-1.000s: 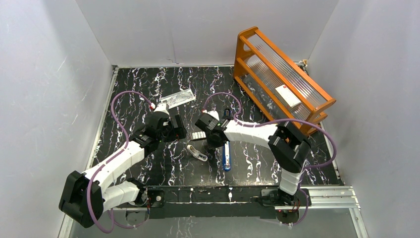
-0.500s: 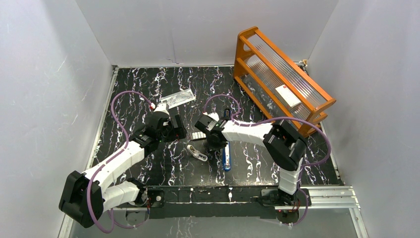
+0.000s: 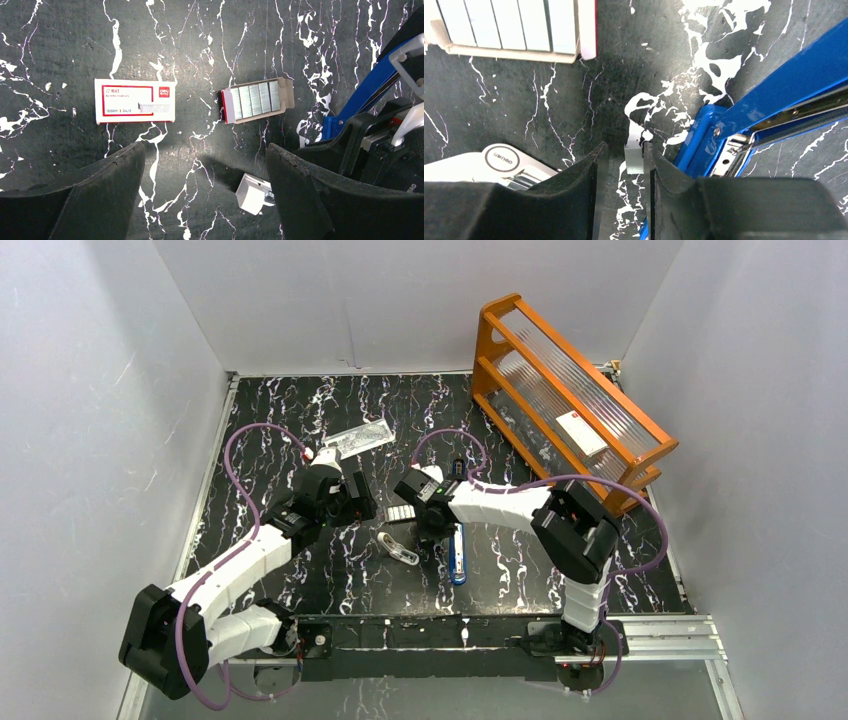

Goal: Load the staples into the stapler

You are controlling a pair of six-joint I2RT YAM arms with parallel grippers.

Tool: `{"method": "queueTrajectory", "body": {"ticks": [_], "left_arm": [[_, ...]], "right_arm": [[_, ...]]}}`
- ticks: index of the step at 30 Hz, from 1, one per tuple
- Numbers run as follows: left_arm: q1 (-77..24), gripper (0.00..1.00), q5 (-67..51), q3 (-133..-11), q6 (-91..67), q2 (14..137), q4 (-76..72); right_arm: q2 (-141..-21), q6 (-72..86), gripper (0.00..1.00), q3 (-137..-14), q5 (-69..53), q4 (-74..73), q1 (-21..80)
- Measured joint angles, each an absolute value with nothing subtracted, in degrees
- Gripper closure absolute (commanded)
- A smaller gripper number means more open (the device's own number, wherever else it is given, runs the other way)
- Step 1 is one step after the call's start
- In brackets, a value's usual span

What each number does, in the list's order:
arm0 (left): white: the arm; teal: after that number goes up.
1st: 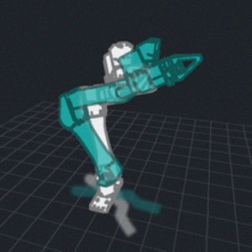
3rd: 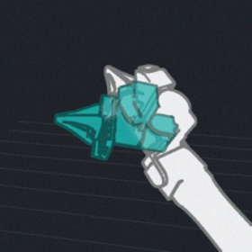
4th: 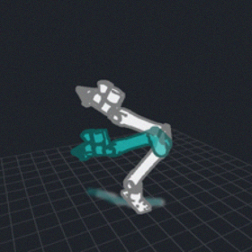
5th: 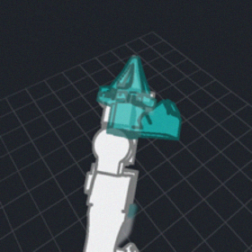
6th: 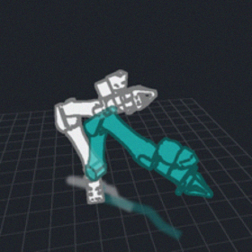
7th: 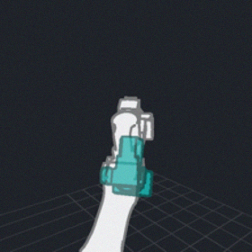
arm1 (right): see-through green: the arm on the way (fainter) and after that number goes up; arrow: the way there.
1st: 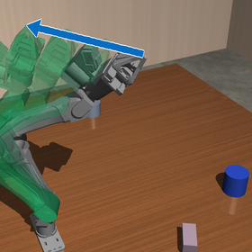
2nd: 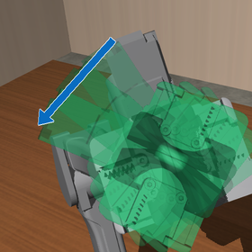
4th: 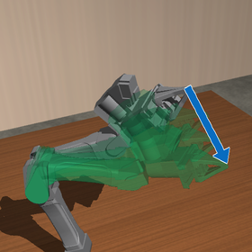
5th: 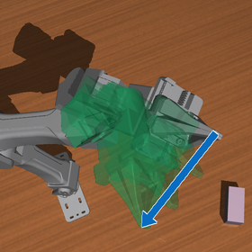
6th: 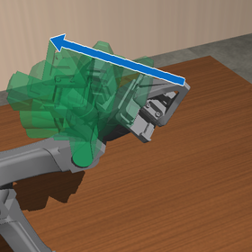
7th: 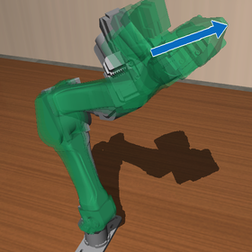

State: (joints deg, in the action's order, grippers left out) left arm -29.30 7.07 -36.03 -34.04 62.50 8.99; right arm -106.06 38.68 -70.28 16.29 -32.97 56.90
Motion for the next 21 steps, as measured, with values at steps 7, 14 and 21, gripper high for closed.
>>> {"method": "queueTrajectory", "body": {"ticks": [7, 14, 21], "left_arm": [[-29.3, 0.13, 7.07, -36.03, -33.8, 62.7, 8.99], [-29.3, 0.13, 7.05, -36.03, -33.82, 63.13, 8.99], [-29.3, 0.13, 7.05, -36.03, -33.82, 63.24, 8.97]], "right_arm": [[-106.34, 38.74, 0.68, -70.28, 15.86, -32.58, 55.7], [-106.34, 38.63, 0.71, -70.28, 15.9, -32.75, 55.61], [-106.37, 38.19, 0.75, -70.28, 15.94, -32.93, 55.57]]}}
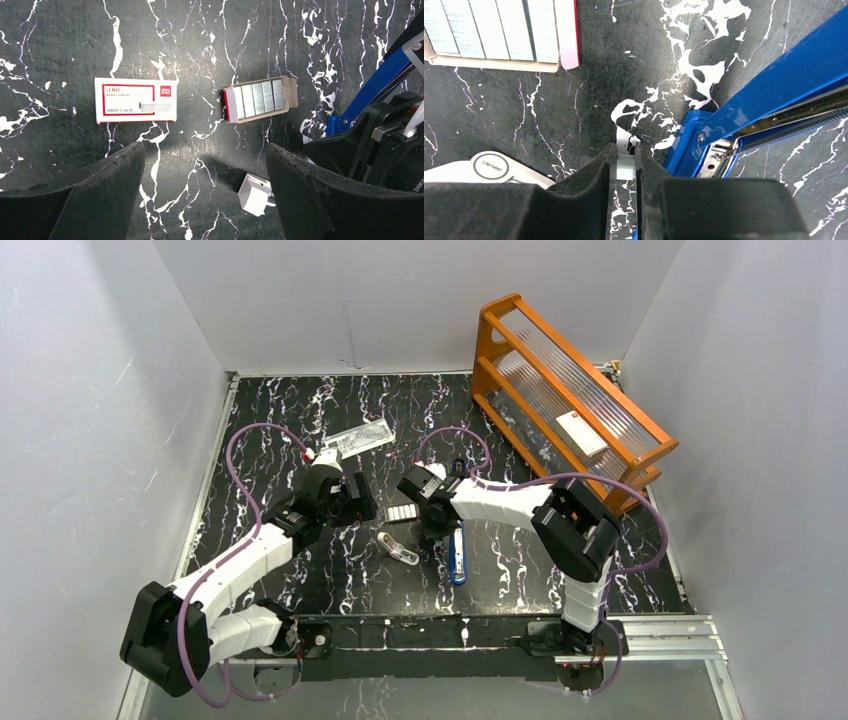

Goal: Load the staples into the stapler

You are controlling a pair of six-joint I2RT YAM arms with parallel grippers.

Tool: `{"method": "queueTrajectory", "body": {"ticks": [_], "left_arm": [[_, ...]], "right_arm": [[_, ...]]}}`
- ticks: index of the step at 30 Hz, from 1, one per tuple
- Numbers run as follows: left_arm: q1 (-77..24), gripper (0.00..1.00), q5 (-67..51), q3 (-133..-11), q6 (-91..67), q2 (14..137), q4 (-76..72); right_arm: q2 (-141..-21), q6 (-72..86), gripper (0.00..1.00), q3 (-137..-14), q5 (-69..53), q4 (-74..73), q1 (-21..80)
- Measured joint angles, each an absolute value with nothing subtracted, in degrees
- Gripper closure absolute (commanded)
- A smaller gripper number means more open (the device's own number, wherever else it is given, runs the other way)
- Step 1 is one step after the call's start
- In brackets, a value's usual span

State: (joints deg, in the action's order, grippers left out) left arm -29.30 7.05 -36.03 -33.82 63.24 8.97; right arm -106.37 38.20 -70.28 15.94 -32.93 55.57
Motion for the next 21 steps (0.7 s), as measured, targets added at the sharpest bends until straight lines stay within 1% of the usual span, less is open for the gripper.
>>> {"method": "queueTrajectory", "body": {"ticks": [12, 21], "left_arm": [[-29.3, 0.13, 7.05, -36.03, -33.82, 63.24, 8.97], [-29.3, 0.12, 7.09, -37.12, -34.04, 63.16, 10.94]], "right_arm": [[-106.0, 37.47, 0.76, -69.89, 16.19, -32.12, 55.61], [-101.12, 32.36, 0.75, -67.59, 16.01, -26.79, 56.86]]}}
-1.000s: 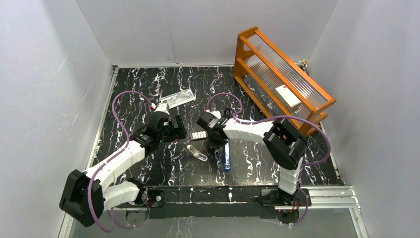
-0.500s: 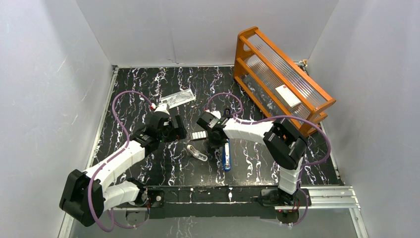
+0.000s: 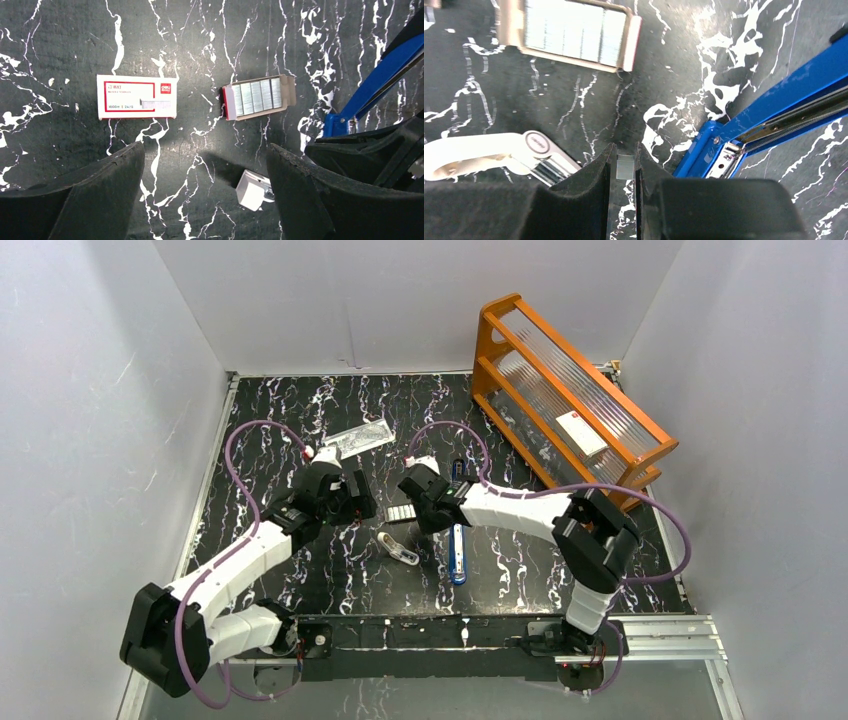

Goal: Load the staples into the stapler

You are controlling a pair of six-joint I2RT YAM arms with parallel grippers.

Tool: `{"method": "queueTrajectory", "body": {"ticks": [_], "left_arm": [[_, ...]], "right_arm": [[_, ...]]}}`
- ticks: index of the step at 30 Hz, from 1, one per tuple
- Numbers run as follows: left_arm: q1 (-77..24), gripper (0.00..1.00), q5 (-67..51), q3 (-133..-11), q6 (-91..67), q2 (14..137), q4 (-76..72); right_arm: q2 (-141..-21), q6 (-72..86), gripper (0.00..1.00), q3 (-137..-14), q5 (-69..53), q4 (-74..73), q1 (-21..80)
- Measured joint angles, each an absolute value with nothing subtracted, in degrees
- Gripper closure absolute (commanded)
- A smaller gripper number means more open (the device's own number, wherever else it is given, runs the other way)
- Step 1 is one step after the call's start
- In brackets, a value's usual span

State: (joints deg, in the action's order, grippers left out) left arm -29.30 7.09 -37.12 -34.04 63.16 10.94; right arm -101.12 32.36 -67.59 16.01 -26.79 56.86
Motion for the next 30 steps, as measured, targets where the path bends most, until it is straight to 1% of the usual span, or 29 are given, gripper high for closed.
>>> {"method": "queueTrajectory", "body": {"ticks": [5, 10, 16, 22, 26, 30], "left_arm": [[-28.25, 0.12, 6.59, -41.12, -35.24, 62.67, 14.46], [-23.46, 0.12, 2.83, -43.62, -37.8, 61.41, 17.63], [-16.95, 0.12, -4.99, -43.68, -38.59, 61.17, 20.16], [-9.61, 0.13, -15.62, -43.68, -37.87, 63.44, 19.55], [-7.68, 0.13, -20.38, -43.66, -36.62, 65.34, 19.25], [-7.16, 0.13, -22.26, -43.66, -35.09, 65.47, 18.72]], "right_arm": [[-98.83, 29.08, 0.75, -67.48, 14.96, -23.9, 57.82], [-95.94, 25.71, 0.75, -65.23, 11.66, -20.18, 58.87], [-94.39, 21.69, 0.75, -63.33, 7.57, -15.88, 59.88], [-94.24, 17.76, 0.76, -62.65, 5.04, -12.08, 60.9], [-93.78, 15.97, 0.76, -60.97, 3.75, -9.17, 61.63], [-93.67, 14.37, 0.76, -59.22, 2.63, -7.57, 62.46]]}}
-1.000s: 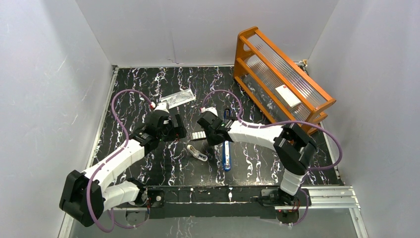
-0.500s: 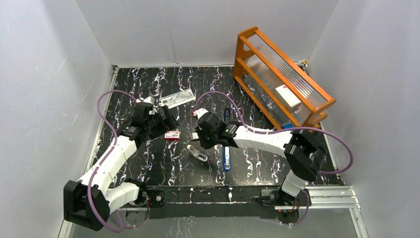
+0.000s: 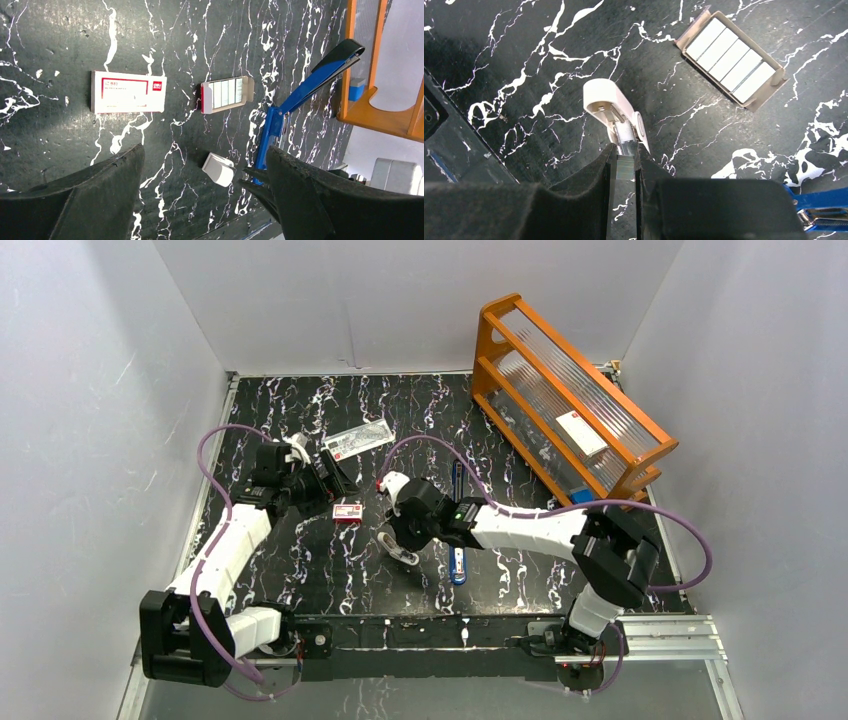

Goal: Load the staples into the stapler

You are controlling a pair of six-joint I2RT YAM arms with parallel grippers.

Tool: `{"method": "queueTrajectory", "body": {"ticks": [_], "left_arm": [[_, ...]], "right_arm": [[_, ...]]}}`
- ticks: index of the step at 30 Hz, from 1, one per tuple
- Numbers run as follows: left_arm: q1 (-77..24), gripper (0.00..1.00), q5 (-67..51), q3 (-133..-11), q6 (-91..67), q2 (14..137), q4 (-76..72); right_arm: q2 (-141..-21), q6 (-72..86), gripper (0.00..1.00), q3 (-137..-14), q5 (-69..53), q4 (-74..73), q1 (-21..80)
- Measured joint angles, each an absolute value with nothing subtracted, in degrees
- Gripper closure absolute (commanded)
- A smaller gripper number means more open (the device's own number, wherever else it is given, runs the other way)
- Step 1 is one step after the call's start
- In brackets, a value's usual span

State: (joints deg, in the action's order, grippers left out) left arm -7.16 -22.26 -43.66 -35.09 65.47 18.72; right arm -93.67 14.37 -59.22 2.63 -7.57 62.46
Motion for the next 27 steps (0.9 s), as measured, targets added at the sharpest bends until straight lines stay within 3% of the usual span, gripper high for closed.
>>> {"method": "queueTrajectory", "body": {"ticks": [27], "left_arm": [[-6.48, 0.13, -22.76, -41.28, -31.03, 67.61, 15.49]], "right_arm": [[-93.62, 7.18, 0.77, -56.45, 1.54, -4.34, 64.58]]}}
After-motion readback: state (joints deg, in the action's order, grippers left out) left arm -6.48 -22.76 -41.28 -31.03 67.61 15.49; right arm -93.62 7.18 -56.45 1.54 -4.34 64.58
